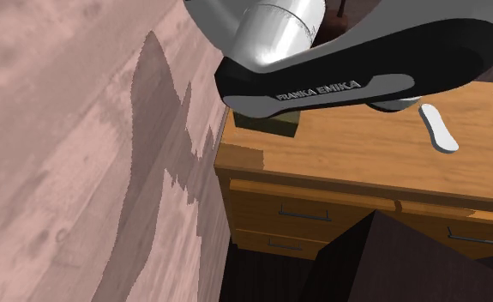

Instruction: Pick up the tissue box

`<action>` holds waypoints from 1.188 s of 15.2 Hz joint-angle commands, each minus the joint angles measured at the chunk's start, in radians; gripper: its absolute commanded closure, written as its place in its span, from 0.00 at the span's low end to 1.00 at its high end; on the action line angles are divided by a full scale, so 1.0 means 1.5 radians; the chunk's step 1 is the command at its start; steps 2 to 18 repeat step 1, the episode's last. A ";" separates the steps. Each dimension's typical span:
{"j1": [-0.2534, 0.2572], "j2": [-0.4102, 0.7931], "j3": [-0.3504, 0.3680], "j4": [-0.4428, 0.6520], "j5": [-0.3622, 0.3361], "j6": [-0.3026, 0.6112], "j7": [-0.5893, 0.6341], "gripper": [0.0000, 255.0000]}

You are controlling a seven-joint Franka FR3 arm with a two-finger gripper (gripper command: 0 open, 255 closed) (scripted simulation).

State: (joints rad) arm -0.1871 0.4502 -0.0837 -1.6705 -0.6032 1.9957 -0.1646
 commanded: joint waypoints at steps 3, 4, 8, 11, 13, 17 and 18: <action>0.000 -0.002 0.000 0.002 0.001 -0.003 -0.002 1.00; 0.000 -0.002 0.000 0.002 0.001 -0.003 -0.002 1.00; 0.000 -0.002 0.000 0.002 0.001 -0.003 -0.002 1.00; 0.000 -0.002 0.000 0.002 0.001 -0.003 -0.002 1.00; 0.000 -0.002 0.000 0.002 0.001 -0.003 -0.002 1.00; 0.000 -0.002 0.000 0.002 0.001 -0.003 -0.002 1.00; 0.000 -0.002 0.000 0.002 0.001 -0.003 -0.002 1.00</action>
